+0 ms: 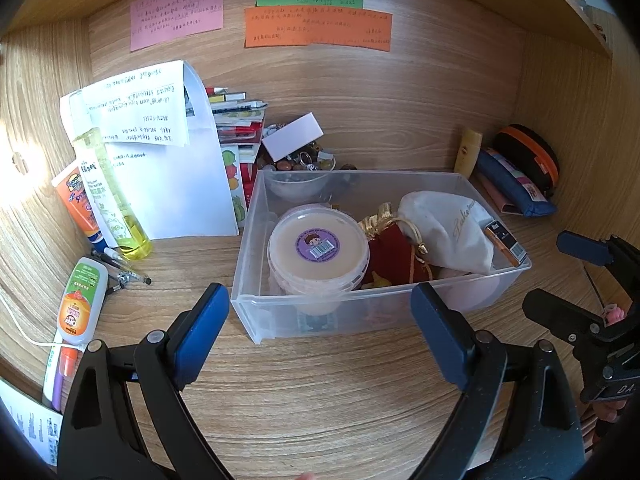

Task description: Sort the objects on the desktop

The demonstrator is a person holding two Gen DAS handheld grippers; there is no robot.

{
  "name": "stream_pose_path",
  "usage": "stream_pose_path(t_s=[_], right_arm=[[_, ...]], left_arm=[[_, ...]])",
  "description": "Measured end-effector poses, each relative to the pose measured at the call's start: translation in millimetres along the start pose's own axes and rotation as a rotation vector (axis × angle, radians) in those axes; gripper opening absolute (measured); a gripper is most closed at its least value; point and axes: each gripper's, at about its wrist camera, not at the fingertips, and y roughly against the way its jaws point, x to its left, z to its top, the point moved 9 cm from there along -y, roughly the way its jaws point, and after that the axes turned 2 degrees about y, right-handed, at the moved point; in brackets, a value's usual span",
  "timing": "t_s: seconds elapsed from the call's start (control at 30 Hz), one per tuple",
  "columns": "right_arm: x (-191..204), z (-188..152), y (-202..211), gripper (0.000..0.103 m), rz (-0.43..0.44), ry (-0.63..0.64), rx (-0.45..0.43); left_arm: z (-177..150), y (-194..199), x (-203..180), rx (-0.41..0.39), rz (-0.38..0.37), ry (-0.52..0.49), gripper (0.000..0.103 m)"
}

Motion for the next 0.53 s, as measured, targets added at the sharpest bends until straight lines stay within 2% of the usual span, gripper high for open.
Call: stream_pose_path(t_s=[0.53], right_arm=[[0.5,-0.6,-2.8,0.094,0.004,0.001,0.009]], left_arm=[[-1.6,-0.6,-6.8,0.005,-0.025,-0.013,0.093]])
